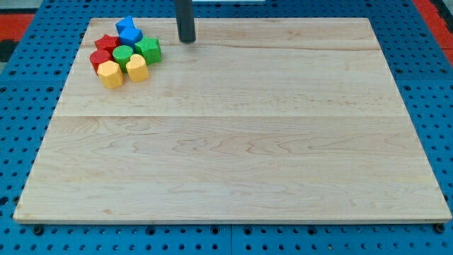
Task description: Place the blue cube below the green star
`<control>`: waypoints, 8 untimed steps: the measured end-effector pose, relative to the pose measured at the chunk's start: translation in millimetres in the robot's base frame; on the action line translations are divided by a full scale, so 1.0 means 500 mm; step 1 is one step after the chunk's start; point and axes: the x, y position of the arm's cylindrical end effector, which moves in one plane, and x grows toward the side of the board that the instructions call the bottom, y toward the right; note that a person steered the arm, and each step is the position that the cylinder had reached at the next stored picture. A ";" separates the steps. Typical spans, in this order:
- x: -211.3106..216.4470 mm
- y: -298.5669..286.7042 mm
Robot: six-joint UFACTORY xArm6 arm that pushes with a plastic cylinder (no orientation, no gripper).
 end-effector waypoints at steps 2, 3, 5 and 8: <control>-0.052 -0.050; -0.054 -0.177; -0.041 -0.346; 0.110 -0.179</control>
